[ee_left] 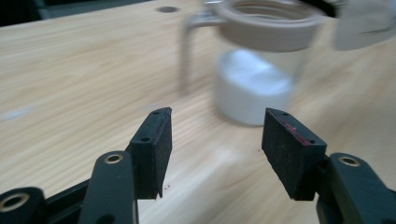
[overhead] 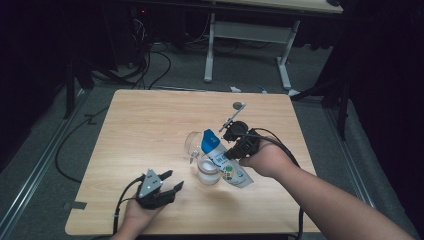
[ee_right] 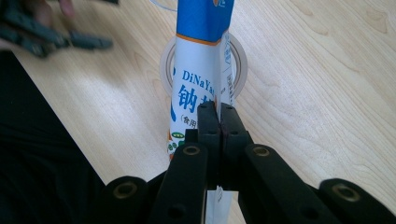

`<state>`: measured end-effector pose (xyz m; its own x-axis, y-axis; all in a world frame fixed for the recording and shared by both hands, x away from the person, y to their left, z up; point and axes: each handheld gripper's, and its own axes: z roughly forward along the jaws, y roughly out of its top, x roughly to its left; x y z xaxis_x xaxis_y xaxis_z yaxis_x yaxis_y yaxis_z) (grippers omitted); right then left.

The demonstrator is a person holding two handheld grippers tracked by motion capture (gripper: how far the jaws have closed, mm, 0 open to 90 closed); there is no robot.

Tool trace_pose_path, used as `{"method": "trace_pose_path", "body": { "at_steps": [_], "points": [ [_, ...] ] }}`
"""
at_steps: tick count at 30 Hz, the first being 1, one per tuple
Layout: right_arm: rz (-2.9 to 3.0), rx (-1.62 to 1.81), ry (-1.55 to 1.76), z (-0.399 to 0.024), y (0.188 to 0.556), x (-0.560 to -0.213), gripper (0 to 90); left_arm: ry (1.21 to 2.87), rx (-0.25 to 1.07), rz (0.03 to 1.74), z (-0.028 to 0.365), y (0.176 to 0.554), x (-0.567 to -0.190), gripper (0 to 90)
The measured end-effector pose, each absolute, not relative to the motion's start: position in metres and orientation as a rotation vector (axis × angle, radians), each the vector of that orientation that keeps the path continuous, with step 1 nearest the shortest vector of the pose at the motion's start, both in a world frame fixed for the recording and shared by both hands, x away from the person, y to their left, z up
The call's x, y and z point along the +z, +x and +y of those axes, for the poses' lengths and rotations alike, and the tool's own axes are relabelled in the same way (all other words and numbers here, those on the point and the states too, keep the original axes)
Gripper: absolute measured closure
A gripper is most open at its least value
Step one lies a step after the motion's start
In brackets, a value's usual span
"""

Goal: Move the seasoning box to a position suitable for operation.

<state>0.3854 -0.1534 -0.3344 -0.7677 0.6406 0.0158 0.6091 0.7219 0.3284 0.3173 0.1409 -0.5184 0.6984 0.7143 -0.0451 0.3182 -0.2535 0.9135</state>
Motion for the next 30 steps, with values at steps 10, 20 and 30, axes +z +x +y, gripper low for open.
{"method": "trace_pose_path", "body": {
  "at_steps": [10, 20, 30],
  "points": [
    [2.821, 0.475, 1.024, -0.154, 0.385, -0.335, 89.6, 1.787, 0.455, 0.971, 0.186, 0.322, -0.527, 43.3],
    [2.809, 0.47, 1.032, -0.161, 0.382, -0.334, 89.6, 1.746, 0.455, 1.003, 0.192, 0.324, -0.528, 43.4],
    [2.796, 0.465, 1.046, -0.169, 0.381, -0.335, 89.6, 1.749, 0.458, 0.99, 0.193, 0.324, -0.527, 43.3]
  ]
}}
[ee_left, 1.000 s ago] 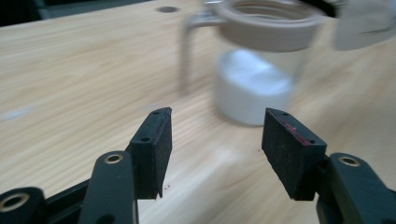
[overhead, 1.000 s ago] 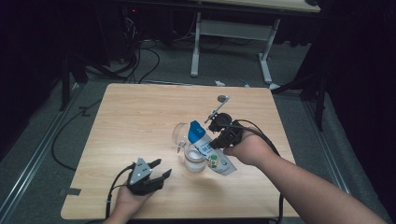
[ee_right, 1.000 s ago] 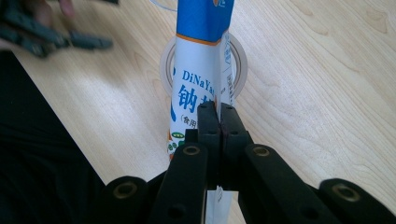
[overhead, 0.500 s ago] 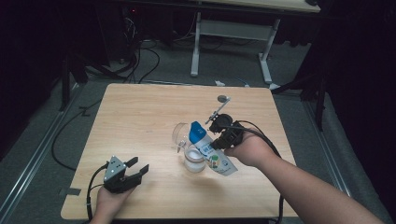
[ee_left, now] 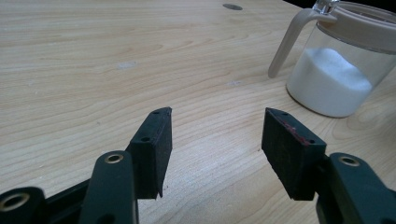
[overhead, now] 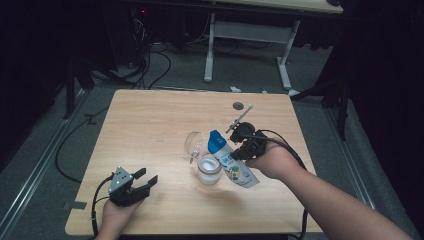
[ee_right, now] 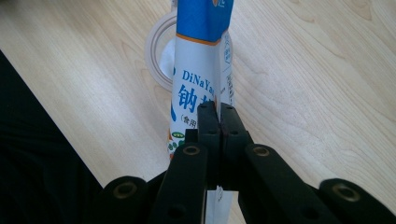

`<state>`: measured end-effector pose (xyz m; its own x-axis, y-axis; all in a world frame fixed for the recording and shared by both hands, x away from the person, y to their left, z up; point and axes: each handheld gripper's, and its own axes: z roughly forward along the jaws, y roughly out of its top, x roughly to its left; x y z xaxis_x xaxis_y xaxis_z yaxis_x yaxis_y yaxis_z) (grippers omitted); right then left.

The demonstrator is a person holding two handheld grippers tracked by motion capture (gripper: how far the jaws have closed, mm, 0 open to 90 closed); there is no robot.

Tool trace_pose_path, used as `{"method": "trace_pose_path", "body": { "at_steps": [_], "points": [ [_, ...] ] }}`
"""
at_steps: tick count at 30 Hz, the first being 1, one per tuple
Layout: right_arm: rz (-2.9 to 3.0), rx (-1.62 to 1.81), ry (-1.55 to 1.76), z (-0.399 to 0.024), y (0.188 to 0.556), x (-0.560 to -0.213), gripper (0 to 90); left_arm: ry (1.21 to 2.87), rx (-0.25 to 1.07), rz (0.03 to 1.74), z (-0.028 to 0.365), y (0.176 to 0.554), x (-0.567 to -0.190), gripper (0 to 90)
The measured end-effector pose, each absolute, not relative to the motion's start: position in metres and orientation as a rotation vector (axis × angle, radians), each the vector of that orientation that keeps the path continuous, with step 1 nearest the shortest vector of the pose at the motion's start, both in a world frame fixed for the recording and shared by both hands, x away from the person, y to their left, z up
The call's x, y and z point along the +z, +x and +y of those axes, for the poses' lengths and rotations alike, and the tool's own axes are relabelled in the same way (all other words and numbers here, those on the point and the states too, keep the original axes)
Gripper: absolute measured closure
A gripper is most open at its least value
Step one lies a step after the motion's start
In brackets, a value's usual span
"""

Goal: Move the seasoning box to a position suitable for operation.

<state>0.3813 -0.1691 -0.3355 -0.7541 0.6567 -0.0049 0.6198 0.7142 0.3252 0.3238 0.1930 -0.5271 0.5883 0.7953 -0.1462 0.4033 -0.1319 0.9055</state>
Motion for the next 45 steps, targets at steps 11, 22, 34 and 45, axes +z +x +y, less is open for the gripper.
{"method": "trace_pose_path", "body": {
  "at_steps": [11, 22, 34, 45],
  "points": [
    [2.769, 0.453, 1.102, -0.187, 0.385, -0.341, 89.6, 1.756, 0.46, 0.974, 0.192, 0.323, -0.526, 43.1],
    [2.746, 0.436, 1.181, -0.204, 0.394, -0.356, 89.6, 1.759, 0.454, 0.975, 0.192, 0.323, -0.527, 43.1],
    [2.722, 0.413, 1.239, -0.217, 0.404, -0.365, 89.6, 1.753, 0.464, 0.988, 0.195, 0.323, -0.526, 42.7],
    [2.678, 0.371, 1.31, -0.227, 0.415, -0.366, 89.6, 1.743, 0.488, 1.028, 0.201, 0.326, -0.524, 41.3]
  ]
}}
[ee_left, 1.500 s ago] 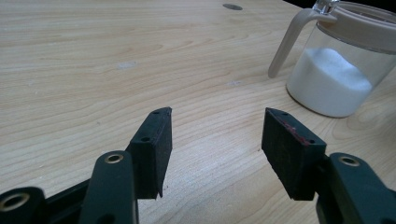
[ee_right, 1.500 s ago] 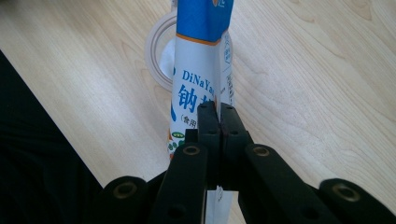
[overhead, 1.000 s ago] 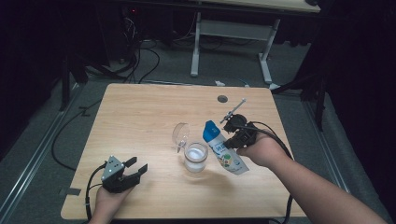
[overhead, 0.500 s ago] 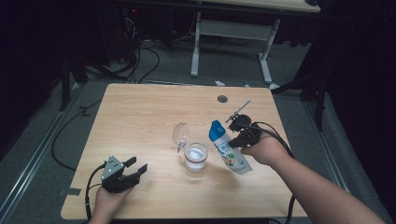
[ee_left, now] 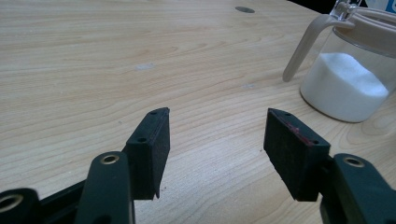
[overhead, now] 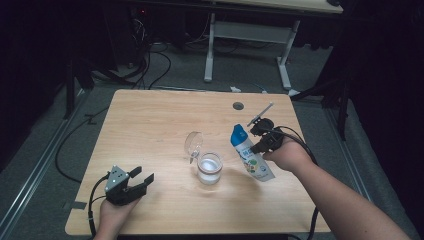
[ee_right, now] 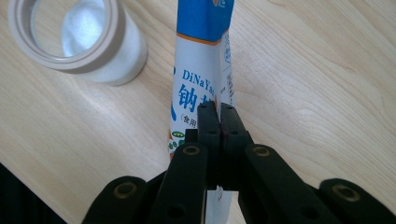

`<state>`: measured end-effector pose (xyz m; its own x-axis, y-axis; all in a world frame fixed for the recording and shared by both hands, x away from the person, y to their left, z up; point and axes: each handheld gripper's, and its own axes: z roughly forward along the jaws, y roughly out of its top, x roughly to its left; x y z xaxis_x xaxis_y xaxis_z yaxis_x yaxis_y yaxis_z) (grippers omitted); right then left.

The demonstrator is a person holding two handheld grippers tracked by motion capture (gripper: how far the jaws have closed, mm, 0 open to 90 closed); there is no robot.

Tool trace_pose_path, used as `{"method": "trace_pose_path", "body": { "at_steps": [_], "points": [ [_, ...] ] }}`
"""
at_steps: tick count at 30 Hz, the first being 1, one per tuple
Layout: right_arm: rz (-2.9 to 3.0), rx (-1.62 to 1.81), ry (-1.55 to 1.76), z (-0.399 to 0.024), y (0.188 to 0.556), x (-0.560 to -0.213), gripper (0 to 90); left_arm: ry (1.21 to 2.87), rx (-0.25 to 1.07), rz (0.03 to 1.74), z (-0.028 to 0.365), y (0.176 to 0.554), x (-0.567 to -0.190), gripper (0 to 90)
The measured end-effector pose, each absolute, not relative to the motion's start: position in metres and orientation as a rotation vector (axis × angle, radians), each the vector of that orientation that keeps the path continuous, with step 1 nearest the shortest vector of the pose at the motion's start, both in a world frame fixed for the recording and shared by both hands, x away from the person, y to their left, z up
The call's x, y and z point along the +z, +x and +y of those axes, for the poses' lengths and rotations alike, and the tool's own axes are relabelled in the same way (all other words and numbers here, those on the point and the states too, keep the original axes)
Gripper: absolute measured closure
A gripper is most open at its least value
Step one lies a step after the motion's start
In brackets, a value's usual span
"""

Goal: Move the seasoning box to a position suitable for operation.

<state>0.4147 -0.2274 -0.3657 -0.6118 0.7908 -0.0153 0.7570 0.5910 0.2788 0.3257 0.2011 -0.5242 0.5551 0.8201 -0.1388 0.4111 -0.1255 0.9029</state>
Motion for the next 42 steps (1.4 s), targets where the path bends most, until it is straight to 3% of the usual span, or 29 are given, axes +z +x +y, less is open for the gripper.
{"method": "trace_pose_path", "body": {
  "at_steps": [5, 7, 17, 42],
  "points": [
    [2.677, 0.363, 1.293, -0.233, 0.419, -0.368, 89.5, 1.753, 0.494, 1.021, 0.202, 0.326, -0.524, 41.5],
    [2.659, 0.359, 1.308, -0.236, 0.42, -0.369, 89.5, 1.752, 0.511, 1.012, 0.202, 0.324, -0.524, 36.1],
    [2.611, 0.349, 1.345, -0.25, 0.429, -0.372, 89.5, 1.752, 0.514, 1.011, 0.202, 0.324, -0.525, 29.7],
    [2.493, 0.487, 1.421, -0.274, 0.42, -0.385, 89.6, 1.731, 0.484, 1.013, 0.204, 0.326, -0.53, 29.1]
  ]
}}
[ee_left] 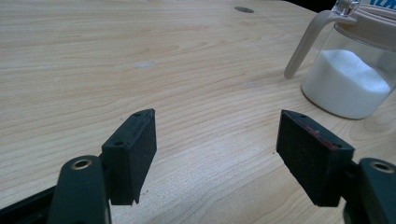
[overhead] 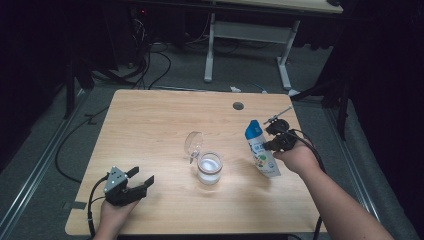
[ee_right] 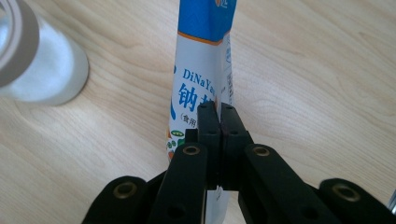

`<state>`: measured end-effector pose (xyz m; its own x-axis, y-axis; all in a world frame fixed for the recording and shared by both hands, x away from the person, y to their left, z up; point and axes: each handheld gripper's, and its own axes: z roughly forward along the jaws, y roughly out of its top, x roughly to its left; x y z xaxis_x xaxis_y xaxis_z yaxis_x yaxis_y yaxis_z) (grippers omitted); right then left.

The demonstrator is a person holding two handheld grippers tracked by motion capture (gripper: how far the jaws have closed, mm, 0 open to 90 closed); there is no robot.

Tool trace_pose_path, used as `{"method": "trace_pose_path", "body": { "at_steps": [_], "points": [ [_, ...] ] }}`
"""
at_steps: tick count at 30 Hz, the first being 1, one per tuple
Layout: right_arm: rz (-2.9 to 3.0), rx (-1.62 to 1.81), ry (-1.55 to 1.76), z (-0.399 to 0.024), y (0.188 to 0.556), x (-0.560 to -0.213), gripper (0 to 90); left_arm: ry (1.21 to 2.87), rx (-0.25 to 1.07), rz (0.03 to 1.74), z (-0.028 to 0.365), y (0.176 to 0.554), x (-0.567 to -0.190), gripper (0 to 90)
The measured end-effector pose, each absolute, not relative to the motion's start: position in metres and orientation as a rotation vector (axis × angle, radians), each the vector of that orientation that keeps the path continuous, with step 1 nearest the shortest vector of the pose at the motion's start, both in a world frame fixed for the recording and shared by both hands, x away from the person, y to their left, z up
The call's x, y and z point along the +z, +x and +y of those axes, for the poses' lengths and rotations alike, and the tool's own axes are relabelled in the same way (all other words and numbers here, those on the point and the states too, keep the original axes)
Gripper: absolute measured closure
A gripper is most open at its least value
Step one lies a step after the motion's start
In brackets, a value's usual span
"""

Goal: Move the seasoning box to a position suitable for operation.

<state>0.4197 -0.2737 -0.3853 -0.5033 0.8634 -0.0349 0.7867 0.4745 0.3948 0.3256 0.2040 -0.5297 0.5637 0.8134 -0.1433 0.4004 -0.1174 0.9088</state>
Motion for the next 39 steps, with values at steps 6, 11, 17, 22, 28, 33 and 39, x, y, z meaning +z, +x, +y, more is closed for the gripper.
{"method": "trace_pose_path", "body": {
  "at_steps": [6, 11, 17, 22, 28, 33, 39],
  "points": [
    [2.392, 0.596, 1.403, -0.278, 0.406, -0.385, 89.6, 1.729, 0.488, 1.003, 0.203, 0.325, -0.528, 29.1],
    [2.342, 0.652, 1.392, -0.279, 0.4, -0.388, 89.6, 1.731, 0.485, 1.001, 0.203, 0.325, -0.528, 29.1],
    [2.288, 0.744, 1.407, -0.285, 0.393, -0.393, 89.6, 1.725, 0.483, 1.0, 0.204, 0.324, -0.527, 29.1],
    [2.219, 0.799, 1.405, -0.291, 0.386, -0.396, 89.6, 1.723, 0.48, 0.996, 0.204, 0.324, -0.526, 29.1],
    [2.182, 0.874, 1.426, -0.299, 0.377, -0.406, 89.7, 1.731, 0.478, 0.977, 0.203, 0.323, -0.526, 29.5],
    [2.138, 0.938, 1.437, -0.303, 0.37, -0.413, 89.6, 1.735, 0.486, 0.979, 0.203, 0.323, -0.526, 29.5],
    [2.098, 0.987, 1.418, -0.304, 0.363, -0.42, 89.7, 1.718, 0.497, 0.993, 0.204, 0.323, -0.525, 29.1]
  ]
}}
